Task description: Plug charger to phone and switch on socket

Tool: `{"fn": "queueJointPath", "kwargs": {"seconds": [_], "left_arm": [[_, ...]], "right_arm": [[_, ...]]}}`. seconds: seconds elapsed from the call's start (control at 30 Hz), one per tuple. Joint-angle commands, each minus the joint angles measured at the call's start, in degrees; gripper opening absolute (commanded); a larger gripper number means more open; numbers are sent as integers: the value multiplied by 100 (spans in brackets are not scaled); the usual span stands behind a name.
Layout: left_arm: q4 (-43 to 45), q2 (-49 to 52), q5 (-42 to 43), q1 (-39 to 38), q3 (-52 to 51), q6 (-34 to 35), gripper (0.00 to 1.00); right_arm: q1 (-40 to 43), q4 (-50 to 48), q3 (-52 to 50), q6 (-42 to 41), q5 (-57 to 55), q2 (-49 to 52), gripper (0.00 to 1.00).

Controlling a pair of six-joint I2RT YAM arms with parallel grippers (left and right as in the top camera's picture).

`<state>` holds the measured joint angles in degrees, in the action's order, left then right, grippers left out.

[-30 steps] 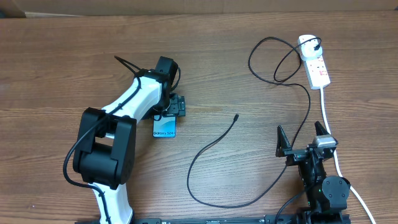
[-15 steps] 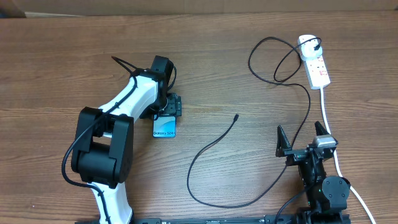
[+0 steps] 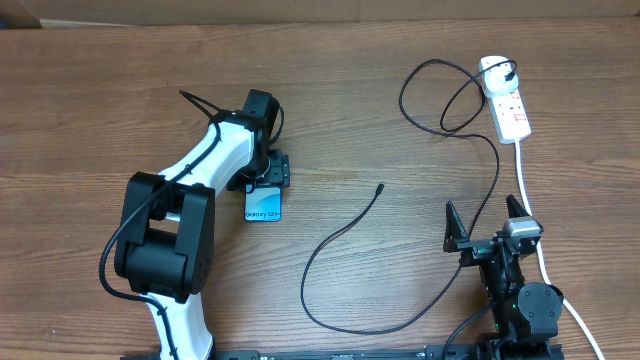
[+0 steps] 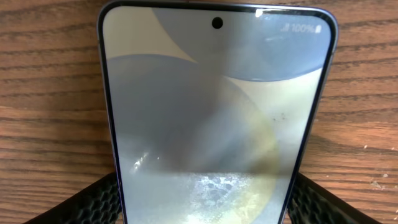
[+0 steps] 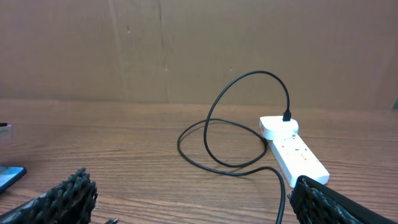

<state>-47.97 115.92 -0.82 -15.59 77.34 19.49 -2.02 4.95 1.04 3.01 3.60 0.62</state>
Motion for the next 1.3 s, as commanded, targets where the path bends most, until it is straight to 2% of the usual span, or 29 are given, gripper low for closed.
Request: {"fn": "queueJointPath", "kwargs": {"seconds": [0.0, 0.27, 0.53, 1.07, 1.27], "left_arm": [[4, 184, 85, 42, -37, 24, 75], [24, 184, 44, 42, -37, 26, 69], [-133, 179, 114, 48, 85, 278, 70], [-890, 173, 1073, 48, 844, 328, 64], [-1071, 173, 1694, 48, 1003, 328, 60]], "right_arm": [[-39, -31, -59, 9, -55, -46, 100], [-39, -31, -59, 9, -55, -46, 100], [-39, -31, -59, 9, -55, -46, 100], [-39, -31, -59, 9, -55, -46, 100], [-39, -31, -59, 9, -55, -46, 100]]}}
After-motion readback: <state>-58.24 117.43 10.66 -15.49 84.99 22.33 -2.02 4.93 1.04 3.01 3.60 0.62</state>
